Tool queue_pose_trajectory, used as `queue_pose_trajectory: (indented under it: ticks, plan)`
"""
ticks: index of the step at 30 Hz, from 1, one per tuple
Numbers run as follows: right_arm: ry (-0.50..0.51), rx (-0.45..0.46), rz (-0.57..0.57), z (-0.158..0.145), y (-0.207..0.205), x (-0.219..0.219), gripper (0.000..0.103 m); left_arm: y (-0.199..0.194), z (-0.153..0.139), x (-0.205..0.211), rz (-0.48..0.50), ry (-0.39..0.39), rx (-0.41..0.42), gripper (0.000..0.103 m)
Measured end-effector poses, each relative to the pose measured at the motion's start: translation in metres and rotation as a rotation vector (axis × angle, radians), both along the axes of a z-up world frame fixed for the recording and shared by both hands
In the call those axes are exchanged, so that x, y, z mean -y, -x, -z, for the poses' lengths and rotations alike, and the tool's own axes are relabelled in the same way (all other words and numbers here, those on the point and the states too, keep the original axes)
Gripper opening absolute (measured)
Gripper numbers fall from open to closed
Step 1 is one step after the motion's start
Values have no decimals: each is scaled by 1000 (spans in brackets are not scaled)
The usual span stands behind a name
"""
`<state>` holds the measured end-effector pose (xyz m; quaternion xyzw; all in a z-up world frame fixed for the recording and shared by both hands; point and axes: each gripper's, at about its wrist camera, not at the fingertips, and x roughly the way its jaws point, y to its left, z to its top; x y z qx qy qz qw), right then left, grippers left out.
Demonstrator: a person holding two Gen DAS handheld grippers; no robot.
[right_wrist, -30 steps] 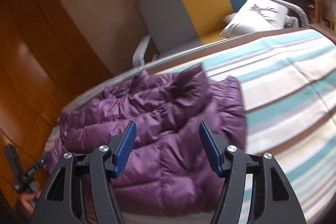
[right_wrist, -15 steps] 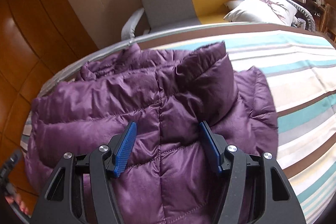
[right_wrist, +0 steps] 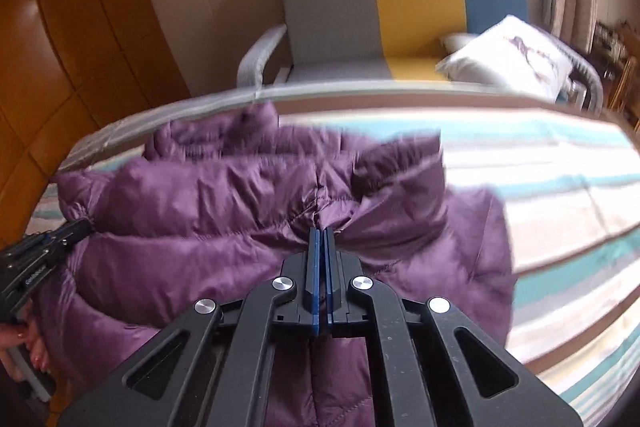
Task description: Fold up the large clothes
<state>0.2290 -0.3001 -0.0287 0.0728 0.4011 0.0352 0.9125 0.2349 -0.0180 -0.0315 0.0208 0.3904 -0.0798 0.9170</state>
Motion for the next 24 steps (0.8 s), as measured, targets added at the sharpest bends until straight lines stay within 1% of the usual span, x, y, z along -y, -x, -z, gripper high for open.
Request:
queue_pose_trajectory:
  ticks: [2, 3, 4, 6, 8, 11, 12, 13, 16, 18, 20, 24]
  plan:
    - [12, 32, 0, -12, -12, 0, 1, -12, -14, -8, -31, 27, 37, 3]
    - [17, 41, -3, -15, -17, -1, 1, -19, -15, -8, -40, 34, 43, 3]
    - [23, 48, -5, -16, -24, -3, 1, -25, -17, -9, -50, 31, 51, 3]
    - [40, 52, -11, -12, -38, -7, 1, -34, -15, -8, -56, -2, 57, 3]
    - [54, 37, -24, -1, -53, -10, 1, -45, -3, -6, -60, -38, 35, 3]
    - [57, 5, -27, 19, -65, -12, 1, -56, 18, -6, -63, -56, 0, 5]
    - [54, -7, -21, 24, -67, -11, 1, -60, 29, -5, -65, -62, -10, 7]
    - [31, -20, -17, 32, -69, -8, 1, -59, 35, -5, -70, -65, -6, 10]
    - [6, -34, 26, 50, -69, -2, 1, -53, 44, -4, -67, -66, 27, 11]
    - [29, -32, 31, 57, -70, -6, 1, -47, 50, -3, -69, -70, 43, 11]
    - [76, -35, 38, 62, -72, -12, 1, -44, 55, -2, -82, -63, 54, 11]
    - [138, -36, 41, 67, -77, -22, 1, -44, 57, -4, -85, -58, 41, 12]
